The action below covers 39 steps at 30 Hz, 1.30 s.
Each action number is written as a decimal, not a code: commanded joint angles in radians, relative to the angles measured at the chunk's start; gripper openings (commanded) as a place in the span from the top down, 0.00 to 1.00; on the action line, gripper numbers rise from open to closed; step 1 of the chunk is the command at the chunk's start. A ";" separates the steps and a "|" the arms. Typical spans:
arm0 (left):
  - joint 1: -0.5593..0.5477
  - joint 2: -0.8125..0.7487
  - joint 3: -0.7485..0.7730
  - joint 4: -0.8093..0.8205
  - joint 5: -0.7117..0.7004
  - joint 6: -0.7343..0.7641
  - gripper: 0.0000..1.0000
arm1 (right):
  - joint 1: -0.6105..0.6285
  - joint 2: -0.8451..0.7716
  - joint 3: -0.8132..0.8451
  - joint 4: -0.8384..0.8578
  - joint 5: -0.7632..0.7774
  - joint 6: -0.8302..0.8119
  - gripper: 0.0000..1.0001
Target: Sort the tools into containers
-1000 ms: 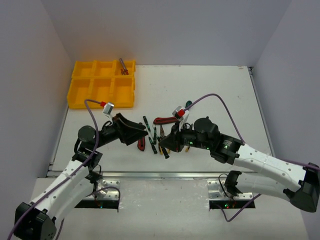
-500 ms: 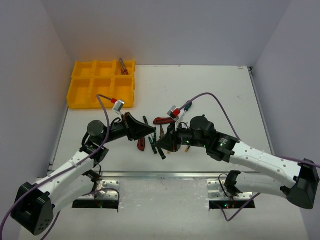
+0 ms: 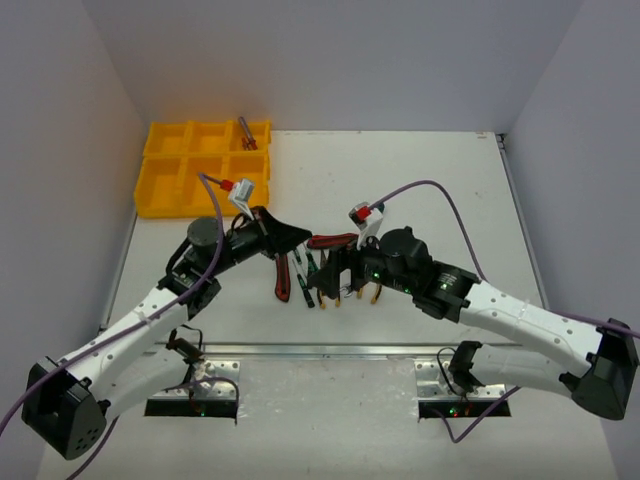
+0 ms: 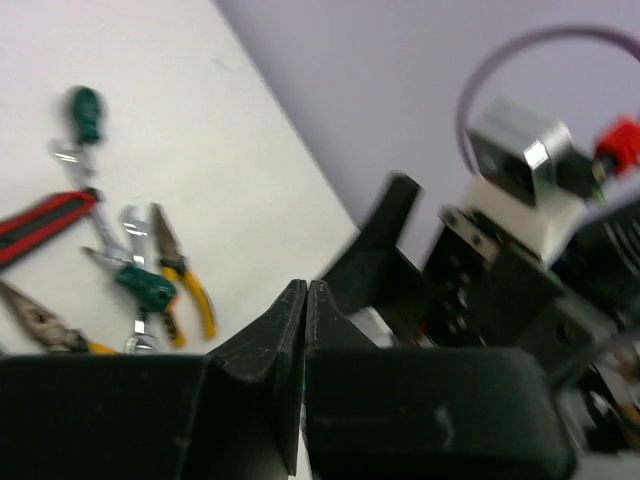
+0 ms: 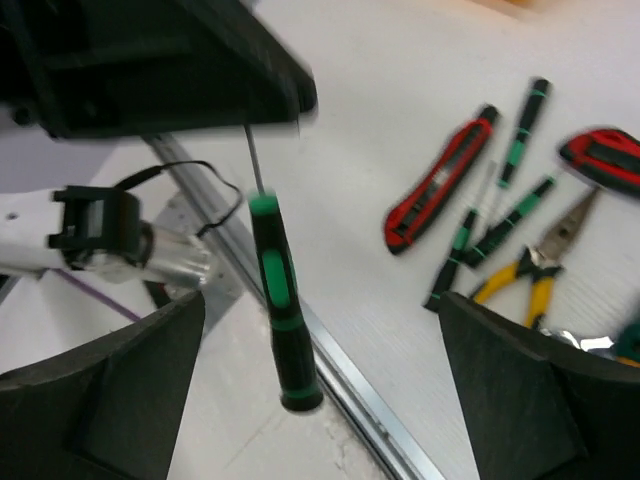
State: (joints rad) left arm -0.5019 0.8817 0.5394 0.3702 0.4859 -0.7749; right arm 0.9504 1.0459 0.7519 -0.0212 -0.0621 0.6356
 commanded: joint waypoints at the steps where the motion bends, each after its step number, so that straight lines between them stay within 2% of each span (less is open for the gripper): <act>1: 0.000 0.072 0.227 -0.391 -0.529 0.153 1.00 | -0.007 -0.076 0.043 -0.198 0.312 0.018 0.01; 2: 0.005 0.112 0.290 -0.483 -0.667 0.169 1.00 | -0.006 -0.111 0.045 -0.249 0.351 0.013 0.01; 4: 0.056 0.193 0.367 -0.543 -0.742 0.175 1.00 | -0.007 -0.175 0.032 -0.286 0.449 -0.001 0.01; 8: 0.251 0.377 0.598 -0.602 -0.763 0.156 1.00 | -0.007 -0.321 -0.008 -0.322 0.520 -0.042 0.01; 10: 0.328 0.502 0.787 -0.655 -0.807 0.155 1.00 | -0.007 -0.370 -0.018 -0.337 0.532 -0.059 0.01; 12: 0.366 0.624 0.886 -0.680 -0.846 0.153 1.00 | -0.007 -0.389 -0.020 -0.359 0.537 -0.077 0.01; 13: 0.393 0.693 1.003 -0.696 -0.873 0.143 1.00 | -0.007 -0.397 -0.020 -0.376 0.544 -0.084 0.01; 16: 0.487 0.892 1.187 -0.709 -0.867 0.127 1.00 | -0.007 -0.409 -0.031 -0.403 0.527 -0.107 0.01; 17: 0.500 0.934 1.291 -0.736 -0.881 0.134 1.00 | -0.007 -0.411 -0.031 -0.410 0.512 -0.112 0.01; 20: 0.563 1.116 1.552 -0.777 -0.909 0.191 1.00 | -0.007 -0.412 -0.036 -0.416 0.458 -0.133 0.01; 22: 0.581 1.213 1.658 -0.721 -0.902 0.257 1.00 | -0.007 -0.411 -0.036 -0.422 0.440 -0.143 0.01; 25: 0.590 1.333 1.751 -0.638 -0.902 0.354 1.00 | -0.007 -0.408 -0.041 -0.422 0.424 -0.144 0.01; 31: 0.599 1.466 1.734 -0.458 -0.823 0.465 1.00 | -0.005 -0.401 -0.062 -0.422 0.410 -0.131 0.01; 34: 0.600 1.526 1.758 -0.458 -0.765 0.456 1.00 | -0.007 -0.386 -0.064 -0.422 0.415 -0.129 0.01; 39: 0.599 1.590 1.796 -0.497 -0.747 0.415 1.00 | -0.007 -0.363 -0.059 -0.425 0.413 -0.118 0.01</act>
State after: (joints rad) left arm 0.0982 2.4624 2.2557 -0.1643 -0.3001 -0.3567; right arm 0.9447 0.6667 0.6937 -0.4661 0.3509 0.5089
